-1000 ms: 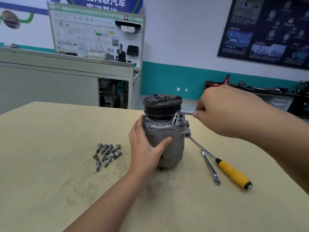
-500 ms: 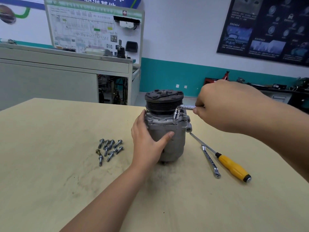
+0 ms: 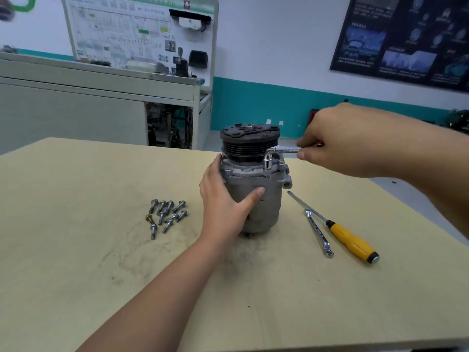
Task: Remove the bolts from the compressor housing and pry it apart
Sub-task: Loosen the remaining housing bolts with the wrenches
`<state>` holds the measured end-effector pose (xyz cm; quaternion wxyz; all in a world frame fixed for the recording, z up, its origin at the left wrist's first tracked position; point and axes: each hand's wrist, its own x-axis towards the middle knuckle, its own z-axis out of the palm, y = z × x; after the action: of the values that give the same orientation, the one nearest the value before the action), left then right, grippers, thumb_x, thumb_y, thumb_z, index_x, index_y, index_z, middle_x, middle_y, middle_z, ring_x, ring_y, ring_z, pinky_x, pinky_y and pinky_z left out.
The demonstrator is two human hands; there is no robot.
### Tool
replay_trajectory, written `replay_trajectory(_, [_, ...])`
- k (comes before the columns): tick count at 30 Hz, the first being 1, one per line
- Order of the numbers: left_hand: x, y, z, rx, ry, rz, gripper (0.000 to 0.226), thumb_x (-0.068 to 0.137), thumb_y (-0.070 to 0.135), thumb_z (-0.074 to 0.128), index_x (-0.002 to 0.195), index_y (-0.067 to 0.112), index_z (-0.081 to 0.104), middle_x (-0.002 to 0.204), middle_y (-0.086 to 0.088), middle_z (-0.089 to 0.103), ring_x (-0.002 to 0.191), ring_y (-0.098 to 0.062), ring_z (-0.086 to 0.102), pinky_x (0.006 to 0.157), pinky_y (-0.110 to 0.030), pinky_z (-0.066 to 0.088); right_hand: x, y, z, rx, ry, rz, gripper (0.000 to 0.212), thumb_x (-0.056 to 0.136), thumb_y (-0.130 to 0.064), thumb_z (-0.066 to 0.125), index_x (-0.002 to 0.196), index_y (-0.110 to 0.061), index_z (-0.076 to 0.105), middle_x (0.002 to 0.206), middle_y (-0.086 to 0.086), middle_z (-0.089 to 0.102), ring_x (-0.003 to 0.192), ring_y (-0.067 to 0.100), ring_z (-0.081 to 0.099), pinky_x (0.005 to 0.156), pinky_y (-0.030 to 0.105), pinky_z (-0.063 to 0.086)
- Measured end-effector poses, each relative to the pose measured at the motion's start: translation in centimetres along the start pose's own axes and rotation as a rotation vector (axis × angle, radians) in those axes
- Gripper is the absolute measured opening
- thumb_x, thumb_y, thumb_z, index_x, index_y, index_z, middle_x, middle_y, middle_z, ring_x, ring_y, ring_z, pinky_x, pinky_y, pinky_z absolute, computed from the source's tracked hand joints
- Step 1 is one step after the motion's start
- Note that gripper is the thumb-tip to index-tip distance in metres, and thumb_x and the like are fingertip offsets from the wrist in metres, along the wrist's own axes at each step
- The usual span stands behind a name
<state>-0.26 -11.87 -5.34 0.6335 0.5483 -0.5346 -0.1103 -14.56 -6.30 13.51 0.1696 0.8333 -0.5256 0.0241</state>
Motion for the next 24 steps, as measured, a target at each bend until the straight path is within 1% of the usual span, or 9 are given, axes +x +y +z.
replay_trajectory(4, [0.0, 0.0, 0.0, 0.004, -0.002, -0.001, 0.097, 0.072, 0.046, 0.077, 0.149, 0.025, 0.021, 0.147, 0.001, 0.031, 0.136, -0.016, 0.026, 0.109, -0.033, 0.026, 0.1, 0.1, 0.0, 0.039, -0.009, 0.011, 0.028, 0.094, -0.034, 0.051, 0.099, -0.013, 0.069, 0.094, 0.007, 0.068, 0.083, 0.026, 0.061, 0.077, 0.041, 0.054])
replay_trajectory(6, [0.0, 0.0, 0.0, 0.004, -0.001, 0.0, 0.098, 0.072, 0.045, 0.077, 0.149, 0.024, 0.021, 0.147, 0.001, 0.031, 0.136, -0.017, 0.026, 0.11, -0.034, 0.027, 0.0, -0.1, 0.3, 0.025, 0.008, 0.017, 0.026, 0.093, -0.03, 0.05, 0.095, -0.012, 0.068, 0.087, 0.008, 0.066, 0.077, 0.026, 0.059, 0.073, 0.039, 0.054])
replay_trajectory(8, [0.0, 0.0, 0.0, 0.003, 0.002, -0.004, 0.099, 0.072, 0.045, 0.077, 0.149, 0.022, 0.02, 0.147, 0.0, 0.032, 0.136, -0.017, 0.027, 0.109, -0.032, 0.027, -0.2, -0.7, 0.6, -0.01, 0.028, 0.021, 0.02, 0.093, -0.024, 0.049, 0.081, -0.013, 0.061, 0.074, 0.006, 0.059, 0.067, 0.024, 0.055, 0.065, 0.035, 0.051])
replay_trajectory(11, [0.0, -0.1, 0.1, -0.005, 0.009, -0.005, 0.1, 0.072, 0.045, 0.077, 0.15, 0.021, 0.02, 0.146, 0.001, 0.032, 0.135, -0.015, 0.026, 0.105, -0.024, 0.023, -0.9, -2.2, 0.7, -0.079, 0.08, 0.044, 0.032, 0.091, -0.018, 0.049, 0.062, -0.015, 0.037, 0.062, 0.002, 0.04, 0.053, 0.017, 0.039, 0.051, 0.026, 0.034])
replay_trajectory(13, [0.0, -0.2, 0.2, -0.006, 0.006, -0.001, 0.1, 0.072, 0.046, 0.077, 0.15, 0.021, 0.019, 0.147, 0.002, 0.031, 0.135, -0.014, 0.026, 0.104, -0.023, 0.023, -1.3, -3.3, 0.6, -0.107, 0.082, 0.049, 0.037, 0.09, -0.016, 0.051, 0.062, -0.017, 0.028, 0.061, 0.001, 0.033, 0.051, 0.015, 0.031, 0.046, 0.024, 0.022])
replay_trajectory(15, [0.0, -0.2, 0.2, -0.016, 0.003, -0.001, 0.101, 0.072, 0.045, 0.078, 0.15, 0.023, 0.018, 0.147, 0.003, 0.03, 0.135, -0.013, 0.025, 0.104, -0.024, 0.023, -1.5, -4.3, 0.5, -0.095, 0.068, 0.04, 0.038, 0.089, -0.018, 0.052, 0.063, -0.017, 0.025, 0.062, 0.0, 0.031, 0.051, 0.015, 0.028, 0.046, 0.025, 0.019])
replay_trajectory(18, [0.0, -0.2, 0.1, -0.02, 0.003, -0.006, 0.101, 0.072, 0.043, 0.079, 0.15, 0.024, 0.018, 0.147, 0.005, 0.03, 0.136, -0.012, 0.025, 0.106, -0.025, 0.025, -1.4, -4.8, 0.3, -0.019, 0.059, 0.038, 0.034, 0.092, -0.019, 0.046, 0.063, -0.017, 0.028, 0.063, 0.001, 0.033, 0.053, 0.015, 0.031, 0.046, 0.026, 0.021])
replay_trajectory(22, [-0.1, -0.1, 0.0, -0.029, -0.001, 0.002, 0.099, 0.073, 0.043, 0.078, 0.15, 0.023, 0.019, 0.146, 0.005, 0.03, 0.135, -0.01, 0.024, 0.104, -0.024, 0.023, -1.1, -4.1, -0.3, 0.095, 0.006, 0.06, 0.032, 0.091, -0.013, 0.045, 0.061, -0.013, 0.033, 0.061, 0.004, 0.035, 0.054, 0.018, 0.034, 0.048, 0.027, 0.022])
replay_trajectory(24, [-0.1, -0.1, -0.1, -0.032, -0.007, 0.0, 0.098, 0.072, 0.044, 0.077, 0.149, 0.023, 0.02, 0.146, 0.005, 0.031, 0.135, -0.012, 0.025, 0.107, -0.026, 0.025, -0.9, -3.4, -0.4, 0.145, -0.022, 0.059, 0.028, 0.092, -0.012, 0.043, 0.064, -0.01, 0.043, 0.062, 0.005, 0.041, 0.056, 0.018, 0.039, 0.048, 0.027, 0.027])
